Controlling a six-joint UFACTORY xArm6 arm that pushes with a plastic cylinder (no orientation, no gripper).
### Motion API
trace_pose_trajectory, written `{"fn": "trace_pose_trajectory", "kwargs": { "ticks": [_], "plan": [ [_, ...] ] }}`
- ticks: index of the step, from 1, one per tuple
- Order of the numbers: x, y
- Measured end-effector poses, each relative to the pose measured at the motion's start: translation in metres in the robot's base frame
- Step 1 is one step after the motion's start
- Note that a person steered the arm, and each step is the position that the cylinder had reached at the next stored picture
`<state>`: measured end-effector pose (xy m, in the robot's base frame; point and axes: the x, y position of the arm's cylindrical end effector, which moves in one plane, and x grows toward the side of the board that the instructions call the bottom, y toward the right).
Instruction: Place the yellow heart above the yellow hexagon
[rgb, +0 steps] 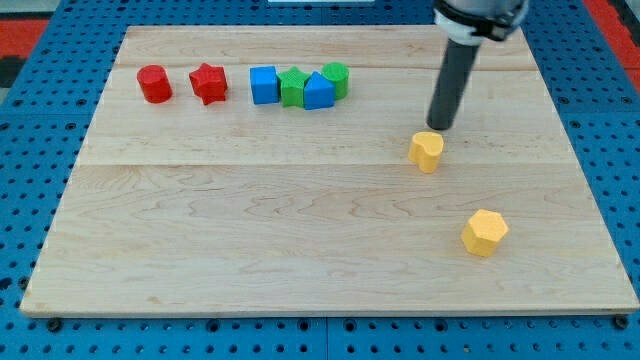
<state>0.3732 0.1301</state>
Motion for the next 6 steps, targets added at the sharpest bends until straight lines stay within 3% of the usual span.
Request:
{"fn": "trace_pose_trajectory", "kwargs": {
  "ticks": [2,3,4,6],
  "plan": [
    [0.064,-0.008],
    [0.057,-0.069],
    [0.085,-0.051],
    [0.083,-0.006]
  ]
}}
